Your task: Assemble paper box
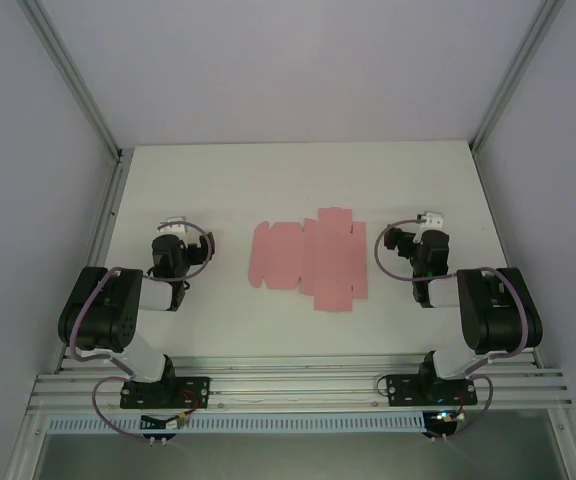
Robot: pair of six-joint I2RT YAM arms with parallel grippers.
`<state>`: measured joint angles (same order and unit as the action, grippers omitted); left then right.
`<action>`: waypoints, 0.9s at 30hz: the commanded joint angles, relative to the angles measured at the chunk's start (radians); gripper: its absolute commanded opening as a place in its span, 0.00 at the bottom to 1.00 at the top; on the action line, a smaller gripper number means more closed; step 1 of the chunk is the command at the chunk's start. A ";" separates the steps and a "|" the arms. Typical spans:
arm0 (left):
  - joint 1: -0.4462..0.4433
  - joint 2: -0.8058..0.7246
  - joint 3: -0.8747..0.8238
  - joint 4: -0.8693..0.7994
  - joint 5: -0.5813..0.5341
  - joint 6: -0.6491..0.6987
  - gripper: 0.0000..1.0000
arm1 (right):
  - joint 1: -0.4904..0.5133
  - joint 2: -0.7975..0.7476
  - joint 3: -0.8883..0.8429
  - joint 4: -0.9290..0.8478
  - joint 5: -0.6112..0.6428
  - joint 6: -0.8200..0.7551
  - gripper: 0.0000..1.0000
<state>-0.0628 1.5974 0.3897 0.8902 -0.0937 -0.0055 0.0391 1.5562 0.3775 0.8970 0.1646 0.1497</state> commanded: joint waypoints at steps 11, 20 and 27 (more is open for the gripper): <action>0.003 -0.004 0.019 -0.001 0.021 0.014 1.00 | 0.001 -0.007 0.005 0.027 0.003 0.020 1.00; 0.009 -0.002 0.021 -0.008 0.034 0.011 1.00 | -0.001 -0.008 0.006 0.025 -0.002 0.020 1.00; 0.011 -0.002 0.022 -0.007 0.036 0.009 1.00 | 0.000 -0.006 0.005 0.026 0.000 0.020 1.00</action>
<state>-0.0620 1.5974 0.3901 0.8898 -0.0685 -0.0055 0.0391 1.5562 0.3775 0.8970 0.1642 0.1501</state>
